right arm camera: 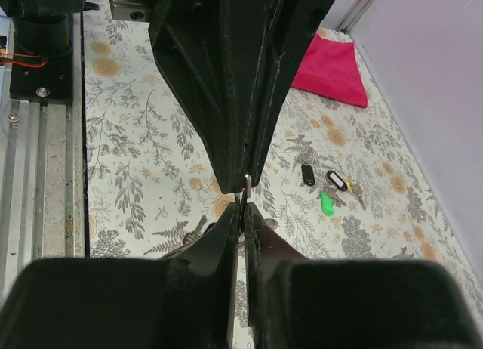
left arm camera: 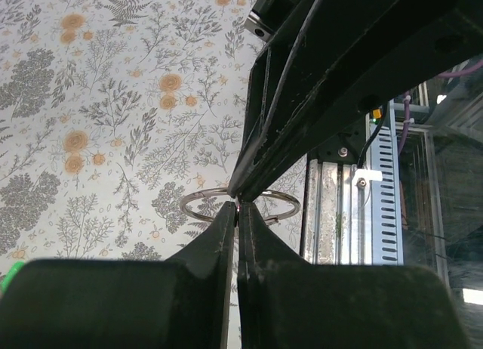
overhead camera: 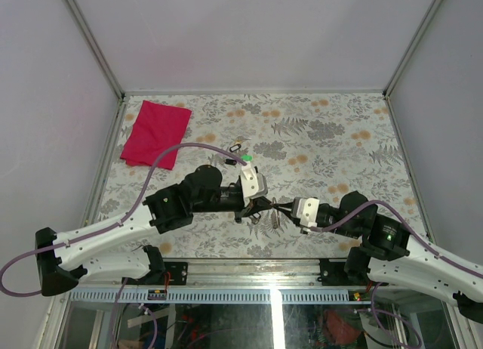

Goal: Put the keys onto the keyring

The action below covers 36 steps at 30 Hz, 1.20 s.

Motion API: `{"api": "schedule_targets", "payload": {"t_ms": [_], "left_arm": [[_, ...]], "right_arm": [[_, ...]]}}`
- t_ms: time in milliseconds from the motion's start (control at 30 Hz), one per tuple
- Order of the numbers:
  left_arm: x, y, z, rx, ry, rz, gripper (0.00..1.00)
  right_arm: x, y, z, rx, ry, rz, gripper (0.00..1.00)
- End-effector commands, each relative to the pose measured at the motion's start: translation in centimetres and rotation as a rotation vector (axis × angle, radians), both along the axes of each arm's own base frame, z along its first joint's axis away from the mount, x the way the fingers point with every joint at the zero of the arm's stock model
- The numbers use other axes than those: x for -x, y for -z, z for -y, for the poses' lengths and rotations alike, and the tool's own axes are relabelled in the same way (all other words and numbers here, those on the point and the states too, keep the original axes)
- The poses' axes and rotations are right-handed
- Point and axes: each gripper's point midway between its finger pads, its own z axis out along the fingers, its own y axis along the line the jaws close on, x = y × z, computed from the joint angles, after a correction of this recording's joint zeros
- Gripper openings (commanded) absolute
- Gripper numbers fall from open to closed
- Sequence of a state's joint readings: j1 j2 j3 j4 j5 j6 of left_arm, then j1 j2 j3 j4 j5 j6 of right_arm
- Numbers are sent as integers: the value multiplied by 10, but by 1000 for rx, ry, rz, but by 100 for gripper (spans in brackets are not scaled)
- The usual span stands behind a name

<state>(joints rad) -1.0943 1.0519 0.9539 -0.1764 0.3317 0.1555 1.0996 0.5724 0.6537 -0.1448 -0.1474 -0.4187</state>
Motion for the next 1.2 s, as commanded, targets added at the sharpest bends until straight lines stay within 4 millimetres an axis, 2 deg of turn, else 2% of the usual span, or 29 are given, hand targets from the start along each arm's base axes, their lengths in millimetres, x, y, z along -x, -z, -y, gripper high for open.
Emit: {"api": "schedule_targets", "payload": {"t_ms": [0, 133, 367, 667, 833, 933, 1033, 1167], "left_arm": [[-6, -33, 8, 91, -45, -14, 0], [-11, -31, 10, 94, -104, -81, 0], [-24, -32, 17, 131, -224, -214, 0], [-45, -34, 17, 200, -413, -381, 0], [-47, -36, 19, 216, -438, -427, 0], [-47, -37, 20, 217, -443, -435, 0], [-47, -39, 21, 220, -442, -435, 0], [-47, -39, 21, 215, -439, -435, 0]], "right_arm": [[-4, -44, 5, -119, 32, 75, 15], [-10, -47, 14, -136, 81, 104, 38], [-17, -51, 27, -189, 146, 175, 55], [-19, -44, 30, -226, 153, 246, 59], [-17, -35, 23, -193, 115, 272, 51], [-16, -30, 15, -168, 81, 283, 50], [-20, -18, 10, -108, 76, 294, 50], [-29, -12, 7, -65, 99, 318, 51]]}}
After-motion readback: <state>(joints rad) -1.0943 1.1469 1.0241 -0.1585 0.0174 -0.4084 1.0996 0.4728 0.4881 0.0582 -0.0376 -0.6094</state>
